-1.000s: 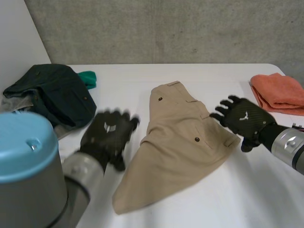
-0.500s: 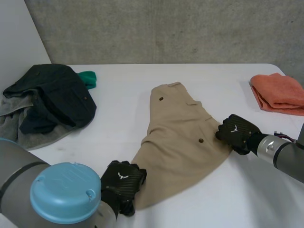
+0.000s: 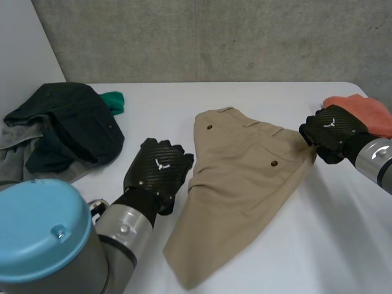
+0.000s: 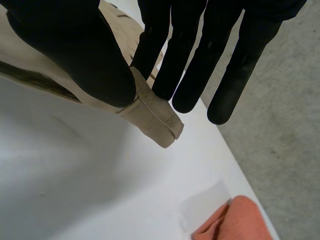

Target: Fold the laundry.

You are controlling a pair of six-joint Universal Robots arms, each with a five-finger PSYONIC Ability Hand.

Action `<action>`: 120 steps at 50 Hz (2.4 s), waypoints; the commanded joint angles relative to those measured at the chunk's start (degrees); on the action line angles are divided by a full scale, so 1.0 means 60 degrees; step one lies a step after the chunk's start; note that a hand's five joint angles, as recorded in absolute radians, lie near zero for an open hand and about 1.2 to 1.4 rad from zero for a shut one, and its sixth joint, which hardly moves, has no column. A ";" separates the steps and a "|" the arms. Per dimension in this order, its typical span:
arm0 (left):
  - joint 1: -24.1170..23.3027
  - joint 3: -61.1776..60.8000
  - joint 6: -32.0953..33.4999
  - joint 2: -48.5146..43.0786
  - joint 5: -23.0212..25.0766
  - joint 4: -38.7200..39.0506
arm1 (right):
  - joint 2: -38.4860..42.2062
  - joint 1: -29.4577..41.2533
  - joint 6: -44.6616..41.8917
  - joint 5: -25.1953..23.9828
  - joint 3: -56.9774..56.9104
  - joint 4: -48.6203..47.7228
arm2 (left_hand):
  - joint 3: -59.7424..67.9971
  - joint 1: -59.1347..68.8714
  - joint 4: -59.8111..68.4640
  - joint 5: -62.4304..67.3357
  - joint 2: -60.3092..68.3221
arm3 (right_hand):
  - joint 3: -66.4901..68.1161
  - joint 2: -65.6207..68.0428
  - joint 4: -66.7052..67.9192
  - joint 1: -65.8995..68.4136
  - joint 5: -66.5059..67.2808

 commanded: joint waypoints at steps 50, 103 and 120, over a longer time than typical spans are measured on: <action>0.0099 -0.0348 -0.0379 0.0303 -0.0226 0.0352 | -0.1321 0.0147 0.0842 0.0670 0.0183 0.0935 | 0.4484 0.4870 0.4482 0.4494 0.4599 | 0.2019 0.2136 0.1923 0.3299 0.2320; 0.3602 0.9818 -0.0348 -0.6373 0.1678 0.3179 | 0.3685 0.1919 0.3583 0.4537 -0.5326 -0.4801 | 0.0435 0.0821 0.0434 0.0446 0.0550 | -0.9647 -0.9531 -0.9743 -0.8368 -0.9347; 0.3032 0.5266 -0.1052 -0.3475 0.1517 0.3081 | 0.2486 0.1788 0.2633 0.2927 -0.4434 0.0012 | -0.7037 -0.6651 -0.7038 -0.7026 -0.6922 | -0.9647 -0.9531 -0.9743 -0.8368 -0.9347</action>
